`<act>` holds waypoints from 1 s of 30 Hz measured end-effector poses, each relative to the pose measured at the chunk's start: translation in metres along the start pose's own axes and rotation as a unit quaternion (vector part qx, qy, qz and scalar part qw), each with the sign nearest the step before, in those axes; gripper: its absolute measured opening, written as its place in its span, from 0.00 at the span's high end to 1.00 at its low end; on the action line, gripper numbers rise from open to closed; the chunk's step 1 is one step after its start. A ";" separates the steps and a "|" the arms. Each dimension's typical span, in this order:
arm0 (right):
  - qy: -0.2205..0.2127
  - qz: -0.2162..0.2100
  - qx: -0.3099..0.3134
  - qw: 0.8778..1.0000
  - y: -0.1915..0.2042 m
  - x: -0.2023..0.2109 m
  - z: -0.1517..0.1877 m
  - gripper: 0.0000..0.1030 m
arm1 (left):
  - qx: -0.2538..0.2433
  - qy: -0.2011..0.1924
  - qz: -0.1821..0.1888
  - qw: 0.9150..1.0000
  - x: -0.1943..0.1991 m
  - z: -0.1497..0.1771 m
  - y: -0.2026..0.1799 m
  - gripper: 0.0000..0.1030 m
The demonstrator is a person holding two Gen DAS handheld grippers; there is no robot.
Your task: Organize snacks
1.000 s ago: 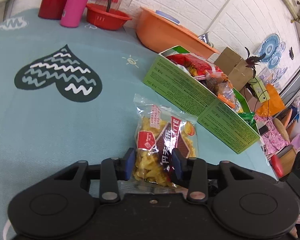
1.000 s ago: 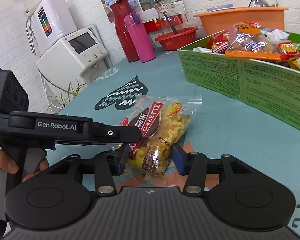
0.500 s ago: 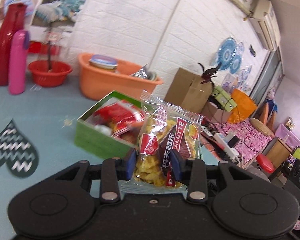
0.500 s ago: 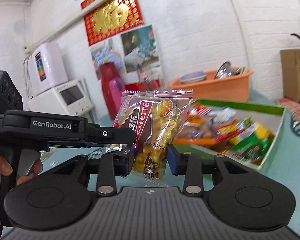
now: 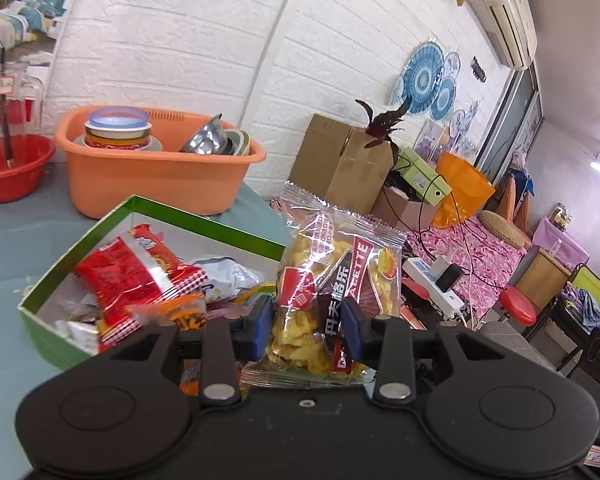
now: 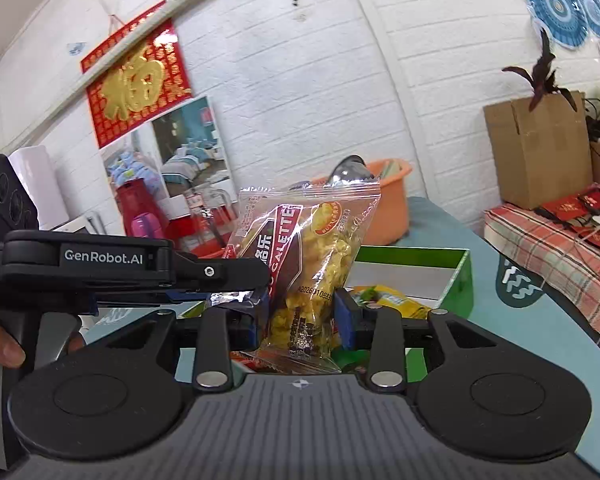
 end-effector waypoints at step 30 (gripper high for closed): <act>-0.019 0.051 0.052 0.997 -0.008 0.038 0.000 0.00 | -0.005 -0.043 -0.116 0.992 0.089 0.041 -0.006 0.00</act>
Point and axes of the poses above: each gripper's, at about its wrist camera, not at the fingertips, and x roughly against the way its jaws point, y to its left, z to its underside, the point moved 8 cm from there along -x, roughly the way its jaws point, and after that the axes turned 7 degrees about z, right-handed, at the moved point
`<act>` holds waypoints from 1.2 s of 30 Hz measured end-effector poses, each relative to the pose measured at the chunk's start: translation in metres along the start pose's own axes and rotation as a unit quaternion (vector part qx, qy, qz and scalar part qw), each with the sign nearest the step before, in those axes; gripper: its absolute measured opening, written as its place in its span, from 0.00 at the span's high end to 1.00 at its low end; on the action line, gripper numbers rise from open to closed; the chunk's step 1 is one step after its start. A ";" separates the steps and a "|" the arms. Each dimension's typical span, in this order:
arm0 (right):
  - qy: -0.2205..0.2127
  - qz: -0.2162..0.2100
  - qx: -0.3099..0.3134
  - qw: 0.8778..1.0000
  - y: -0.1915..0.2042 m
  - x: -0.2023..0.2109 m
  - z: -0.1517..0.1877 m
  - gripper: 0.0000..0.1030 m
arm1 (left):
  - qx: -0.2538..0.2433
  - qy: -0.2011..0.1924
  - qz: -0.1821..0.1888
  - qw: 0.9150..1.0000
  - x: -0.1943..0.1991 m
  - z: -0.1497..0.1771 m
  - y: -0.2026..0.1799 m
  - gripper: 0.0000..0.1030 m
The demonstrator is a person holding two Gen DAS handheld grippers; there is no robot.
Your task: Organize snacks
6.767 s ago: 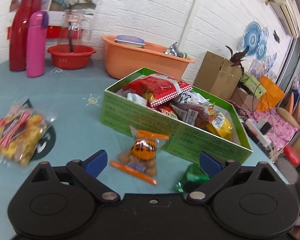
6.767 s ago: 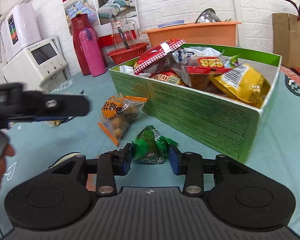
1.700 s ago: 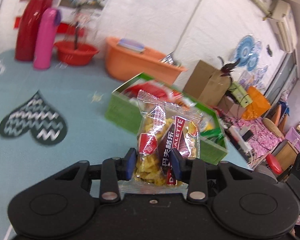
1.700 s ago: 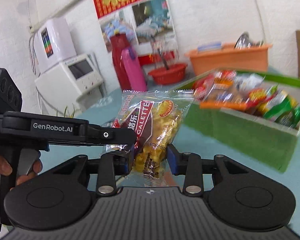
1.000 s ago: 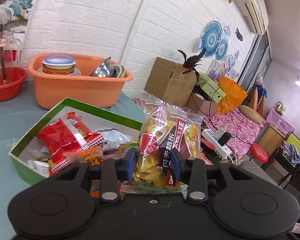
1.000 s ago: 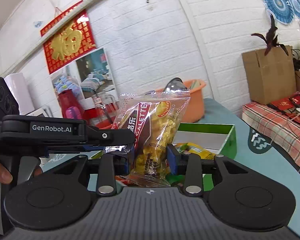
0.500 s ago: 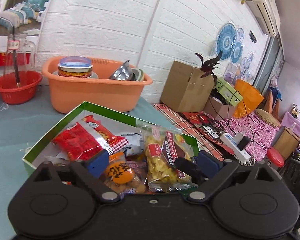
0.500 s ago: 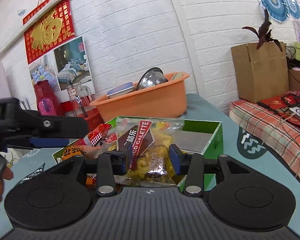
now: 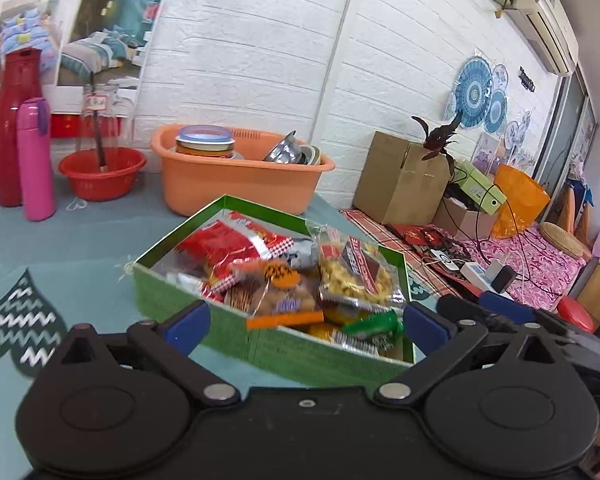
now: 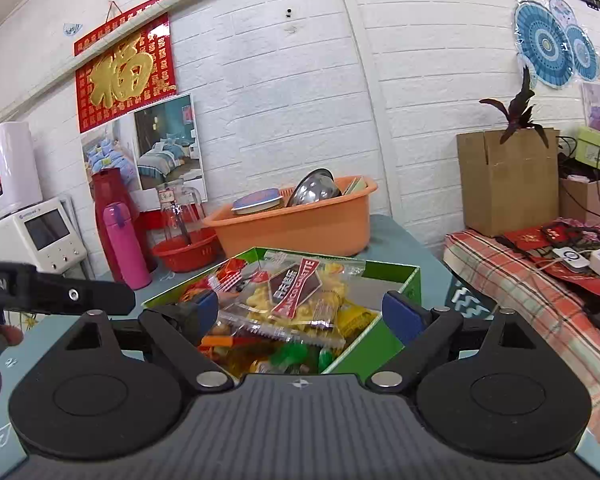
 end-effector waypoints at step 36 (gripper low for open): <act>0.073 0.056 0.085 0.992 0.020 0.075 0.073 0.00 | -0.010 0.006 -0.133 0.991 0.064 0.106 -0.020 0.00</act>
Point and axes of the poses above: each gripper's, at about its wrist camera, not at the fingertips, and x roughly against the way its jaws point, y to its left, z to its underside, the point moved 8 cm from there along -x, roughly the way its jaws point, and after that the axes turned 7 degrees about z, right-handed, at the moved point
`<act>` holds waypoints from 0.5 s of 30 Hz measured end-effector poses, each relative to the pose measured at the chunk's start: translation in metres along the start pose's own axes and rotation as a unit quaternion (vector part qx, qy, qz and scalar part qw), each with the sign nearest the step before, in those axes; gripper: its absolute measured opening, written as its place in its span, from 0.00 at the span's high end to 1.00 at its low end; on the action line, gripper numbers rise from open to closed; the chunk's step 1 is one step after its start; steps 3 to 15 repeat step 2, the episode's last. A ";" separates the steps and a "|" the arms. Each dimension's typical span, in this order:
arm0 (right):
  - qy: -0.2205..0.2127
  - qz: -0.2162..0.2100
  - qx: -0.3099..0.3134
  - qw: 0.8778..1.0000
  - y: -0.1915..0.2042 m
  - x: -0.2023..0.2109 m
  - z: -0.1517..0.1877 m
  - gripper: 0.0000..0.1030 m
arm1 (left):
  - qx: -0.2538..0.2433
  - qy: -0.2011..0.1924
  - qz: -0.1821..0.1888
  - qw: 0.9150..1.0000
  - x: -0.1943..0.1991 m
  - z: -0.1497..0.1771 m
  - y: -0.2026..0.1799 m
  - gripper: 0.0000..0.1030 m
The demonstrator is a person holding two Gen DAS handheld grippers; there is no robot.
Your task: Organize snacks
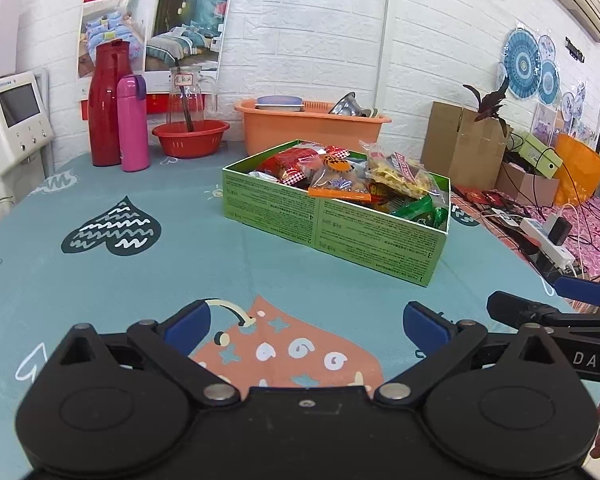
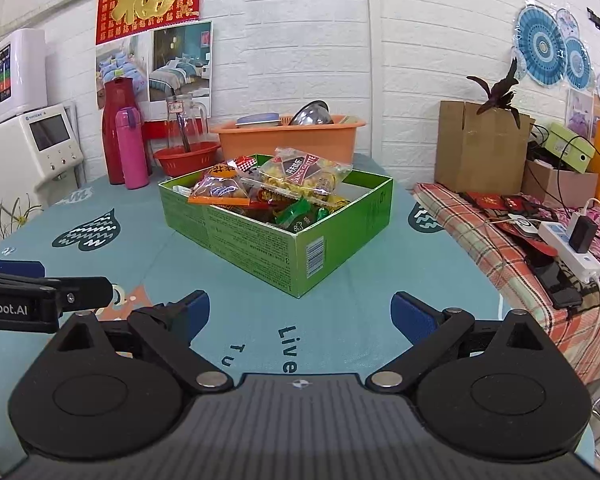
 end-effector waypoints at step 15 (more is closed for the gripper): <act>0.000 0.001 0.000 1.000 0.001 0.000 0.000 0.00 | -0.001 0.001 0.001 1.000 0.000 0.000 0.000 0.00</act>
Point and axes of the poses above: each gripper's, at about its wrist camera, not at the fingertips, and x roughly against the way its jaws point, y to its left, z to its underside, the point moved 8 cm from there along -x, roughly the way its jaws point, and after that the axes turned 7 degrees about z, right-handed, at the moved point
